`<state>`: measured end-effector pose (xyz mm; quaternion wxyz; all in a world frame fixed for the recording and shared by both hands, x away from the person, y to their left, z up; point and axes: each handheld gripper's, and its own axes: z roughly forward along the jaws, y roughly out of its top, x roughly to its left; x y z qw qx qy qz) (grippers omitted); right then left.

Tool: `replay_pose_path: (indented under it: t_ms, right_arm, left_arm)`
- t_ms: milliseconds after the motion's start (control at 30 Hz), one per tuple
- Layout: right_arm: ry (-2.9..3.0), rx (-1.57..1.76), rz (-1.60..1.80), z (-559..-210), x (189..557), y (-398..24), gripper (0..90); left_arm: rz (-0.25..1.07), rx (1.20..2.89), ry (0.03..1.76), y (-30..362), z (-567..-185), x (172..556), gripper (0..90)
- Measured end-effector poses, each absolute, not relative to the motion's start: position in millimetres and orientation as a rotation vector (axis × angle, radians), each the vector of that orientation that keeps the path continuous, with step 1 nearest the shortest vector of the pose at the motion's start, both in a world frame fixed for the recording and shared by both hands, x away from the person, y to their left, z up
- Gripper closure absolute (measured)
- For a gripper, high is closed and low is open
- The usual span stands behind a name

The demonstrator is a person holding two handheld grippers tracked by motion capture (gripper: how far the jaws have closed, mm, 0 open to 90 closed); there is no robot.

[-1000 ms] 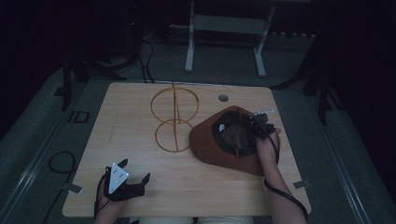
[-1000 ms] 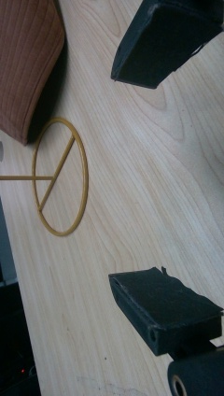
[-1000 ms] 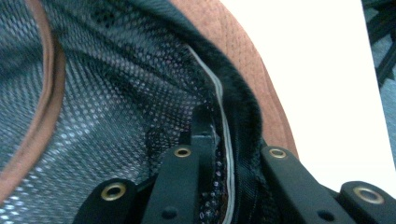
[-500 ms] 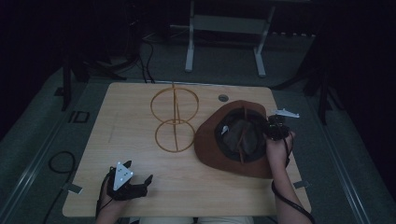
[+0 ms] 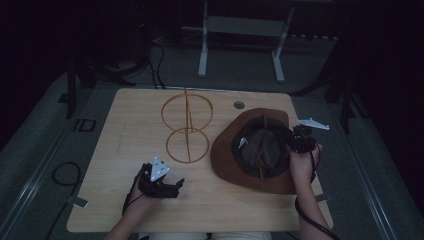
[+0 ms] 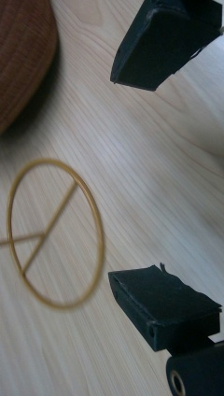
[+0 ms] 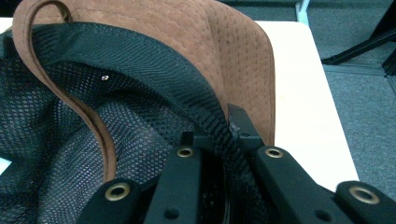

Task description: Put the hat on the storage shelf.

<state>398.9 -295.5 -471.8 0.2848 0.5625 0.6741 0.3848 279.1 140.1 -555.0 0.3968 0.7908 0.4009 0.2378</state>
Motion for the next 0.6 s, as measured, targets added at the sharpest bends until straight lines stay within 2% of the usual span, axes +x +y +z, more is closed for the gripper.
replay_pose_path:
  t_ms: [300, 600]
  right_arm:
    - [1.79, 1.507, 1.015, -477.0, 393.6, -300.0, 84.3]
    - [1.779, 1.5, 1.005, -475.4, 389.1, -303.1, 84.3]
  left_arm:
    - [0.561, 2.066, 0.931, 98.9, -546.3, 296.8, 10.0]
    - [0.484, 2.092, 0.835, 48.9, -518.5, 315.1, 11.8]
